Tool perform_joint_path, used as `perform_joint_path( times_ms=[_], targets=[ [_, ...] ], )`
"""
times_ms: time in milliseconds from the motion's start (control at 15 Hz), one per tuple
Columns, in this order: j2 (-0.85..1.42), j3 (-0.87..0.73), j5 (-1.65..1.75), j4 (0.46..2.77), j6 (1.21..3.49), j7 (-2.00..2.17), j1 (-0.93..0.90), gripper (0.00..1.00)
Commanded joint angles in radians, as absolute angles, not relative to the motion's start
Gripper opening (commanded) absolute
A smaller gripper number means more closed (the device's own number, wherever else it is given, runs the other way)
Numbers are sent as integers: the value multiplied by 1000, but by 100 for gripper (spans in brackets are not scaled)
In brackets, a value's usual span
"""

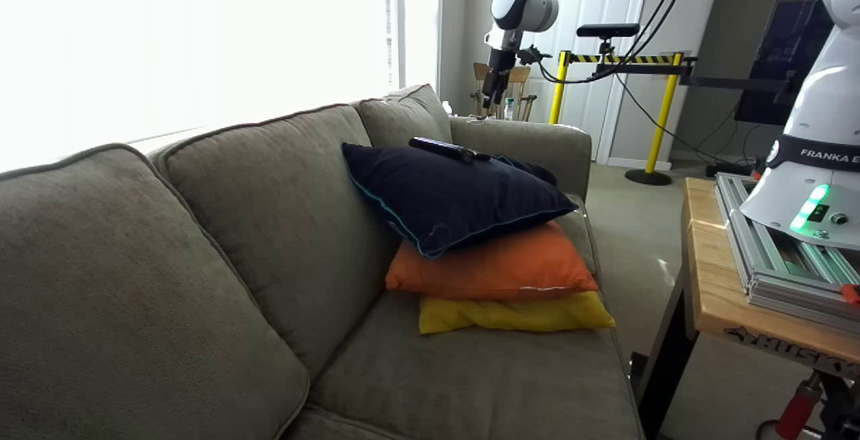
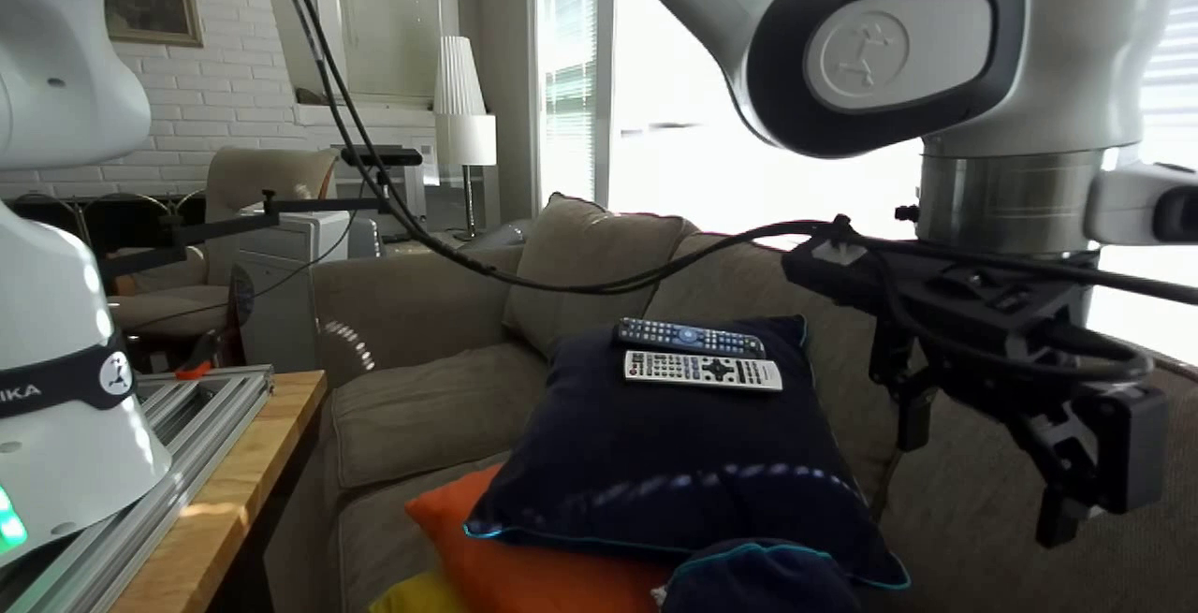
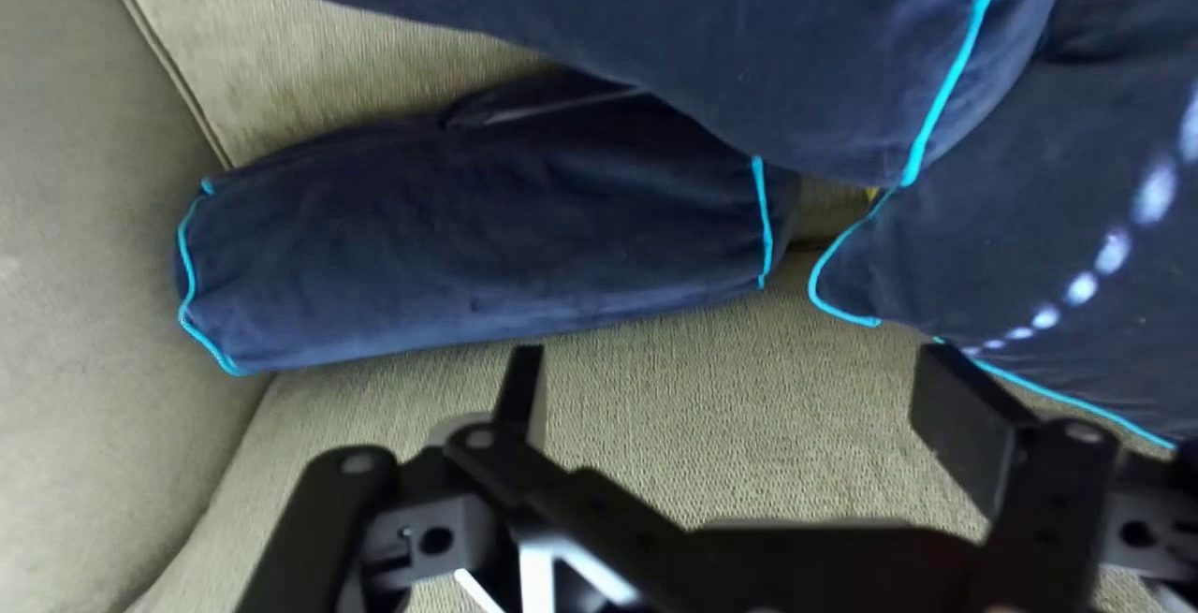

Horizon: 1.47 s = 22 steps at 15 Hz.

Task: Move the blue cylindrical pillow forward

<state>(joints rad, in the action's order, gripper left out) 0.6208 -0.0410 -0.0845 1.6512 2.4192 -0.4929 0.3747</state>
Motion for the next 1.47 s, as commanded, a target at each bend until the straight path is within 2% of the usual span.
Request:
perform_joint_path(
  times_ms=[0,400,800,1067,1400],
  targets=[
    [546,-58,-85,1764,2347,-476,386,100],
    [566,23,-167,1840,2313,-832,507,100],
    [600,22,-239,1851,2309,-1079,548,100],
    [632,-18,-172,1850,2430,-1237,527,100],
    [688,13,-220,1859,2607,-1327,556,100]
  ],
)
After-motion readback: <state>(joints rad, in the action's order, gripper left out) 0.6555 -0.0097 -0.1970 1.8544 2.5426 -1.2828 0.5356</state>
